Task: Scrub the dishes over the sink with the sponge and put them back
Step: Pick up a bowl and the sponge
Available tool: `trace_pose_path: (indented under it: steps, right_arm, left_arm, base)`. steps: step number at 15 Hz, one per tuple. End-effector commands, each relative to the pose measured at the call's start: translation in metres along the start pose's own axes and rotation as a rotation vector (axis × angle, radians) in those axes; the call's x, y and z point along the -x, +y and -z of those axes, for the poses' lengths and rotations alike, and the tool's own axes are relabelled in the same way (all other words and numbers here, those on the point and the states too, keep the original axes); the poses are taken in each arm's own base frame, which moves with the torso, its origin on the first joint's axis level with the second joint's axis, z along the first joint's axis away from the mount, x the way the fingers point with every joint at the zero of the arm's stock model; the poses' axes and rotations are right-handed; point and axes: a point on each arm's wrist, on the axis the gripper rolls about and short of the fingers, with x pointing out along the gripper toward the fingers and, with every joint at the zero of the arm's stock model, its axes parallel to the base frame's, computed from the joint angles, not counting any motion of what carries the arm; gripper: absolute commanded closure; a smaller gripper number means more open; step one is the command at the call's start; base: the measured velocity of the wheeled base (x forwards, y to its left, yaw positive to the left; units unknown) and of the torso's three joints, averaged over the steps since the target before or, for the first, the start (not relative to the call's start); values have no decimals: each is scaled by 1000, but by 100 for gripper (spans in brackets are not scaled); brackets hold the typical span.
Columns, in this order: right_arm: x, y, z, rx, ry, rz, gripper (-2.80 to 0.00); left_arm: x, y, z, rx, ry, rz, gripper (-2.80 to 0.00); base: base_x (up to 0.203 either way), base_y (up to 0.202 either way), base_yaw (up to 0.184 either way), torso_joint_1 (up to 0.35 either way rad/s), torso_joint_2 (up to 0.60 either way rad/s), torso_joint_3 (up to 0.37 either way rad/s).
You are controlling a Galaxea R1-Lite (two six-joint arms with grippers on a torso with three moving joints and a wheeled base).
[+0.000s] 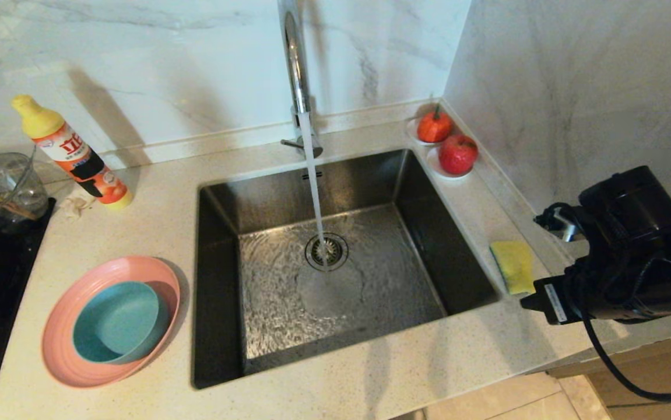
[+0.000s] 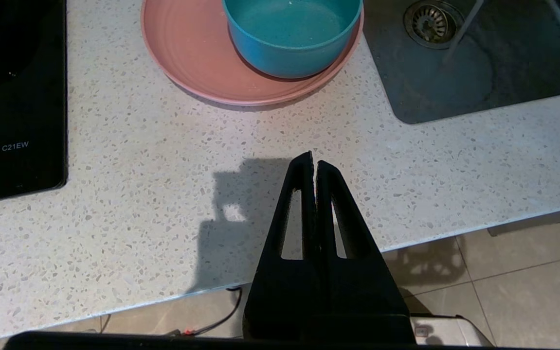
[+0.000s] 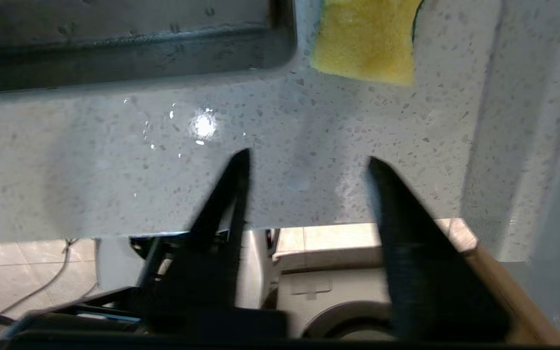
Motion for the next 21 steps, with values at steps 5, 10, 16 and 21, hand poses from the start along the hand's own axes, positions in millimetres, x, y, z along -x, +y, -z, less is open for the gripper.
trace_pose_path:
  steps: [5, 10, 16, 21]
  right_arm:
    - [-21, 3, 1, -62, 60, 17, -280]
    - [-27, -3, -1, -81, 66, 27, -280]
    - [-35, -8, -8, -105, 76, 5, -280]
    - [-42, -17, -12, -115, 68, -2, -280]
  left_arm:
    - [0, 0, 0, 0, 1, 1, 0]
    - [0, 0, 0, 0, 1, 1, 0]
    - [0, 0, 0, 0, 1, -1, 0]
    - [0, 0, 0, 0, 1, 0, 0]
  base:
    - [0, 0, 0, 0, 0, 0]
    - [0, 0, 0, 0, 0, 0]
    - [0, 0, 0, 0, 0, 0]
    - [0, 0, 0, 0, 0, 0]
